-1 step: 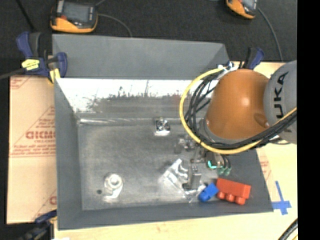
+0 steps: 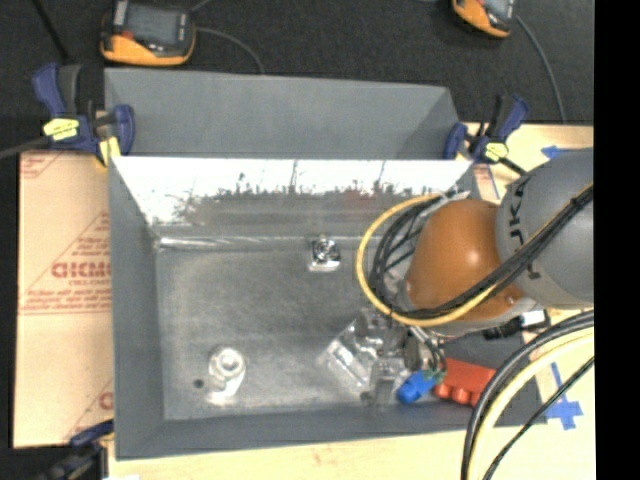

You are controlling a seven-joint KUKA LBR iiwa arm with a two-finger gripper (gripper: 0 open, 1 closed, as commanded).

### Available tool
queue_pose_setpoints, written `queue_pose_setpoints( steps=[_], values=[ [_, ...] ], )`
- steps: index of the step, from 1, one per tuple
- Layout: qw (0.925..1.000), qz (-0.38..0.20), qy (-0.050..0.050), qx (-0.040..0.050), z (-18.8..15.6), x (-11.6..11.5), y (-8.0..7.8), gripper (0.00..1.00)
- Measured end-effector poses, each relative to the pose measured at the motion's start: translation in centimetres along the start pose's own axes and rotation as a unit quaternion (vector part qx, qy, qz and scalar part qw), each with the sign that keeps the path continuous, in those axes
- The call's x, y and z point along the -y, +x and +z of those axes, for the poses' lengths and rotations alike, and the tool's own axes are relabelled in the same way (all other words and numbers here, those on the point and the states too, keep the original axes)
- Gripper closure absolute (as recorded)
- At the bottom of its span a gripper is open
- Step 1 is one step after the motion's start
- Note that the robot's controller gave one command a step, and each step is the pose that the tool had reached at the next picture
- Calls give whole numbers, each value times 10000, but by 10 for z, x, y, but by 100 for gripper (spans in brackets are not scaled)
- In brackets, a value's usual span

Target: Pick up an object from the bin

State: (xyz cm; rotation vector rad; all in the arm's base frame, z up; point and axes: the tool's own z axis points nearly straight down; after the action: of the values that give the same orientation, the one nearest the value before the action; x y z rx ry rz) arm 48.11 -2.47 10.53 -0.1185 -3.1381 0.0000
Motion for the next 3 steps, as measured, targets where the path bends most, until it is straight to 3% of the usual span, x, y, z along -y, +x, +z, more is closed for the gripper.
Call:
queue_pose_setpoints(
  steps=[1, 2, 3],
  values=[
    [9998, -180, -2, 44, -48, -22, -13, 0],
    [9962, 867, 2, -3, 24, 2, -27, 0],
    [9963, 864, -2, 16, 22, 2, -28, 100]
  ],
)
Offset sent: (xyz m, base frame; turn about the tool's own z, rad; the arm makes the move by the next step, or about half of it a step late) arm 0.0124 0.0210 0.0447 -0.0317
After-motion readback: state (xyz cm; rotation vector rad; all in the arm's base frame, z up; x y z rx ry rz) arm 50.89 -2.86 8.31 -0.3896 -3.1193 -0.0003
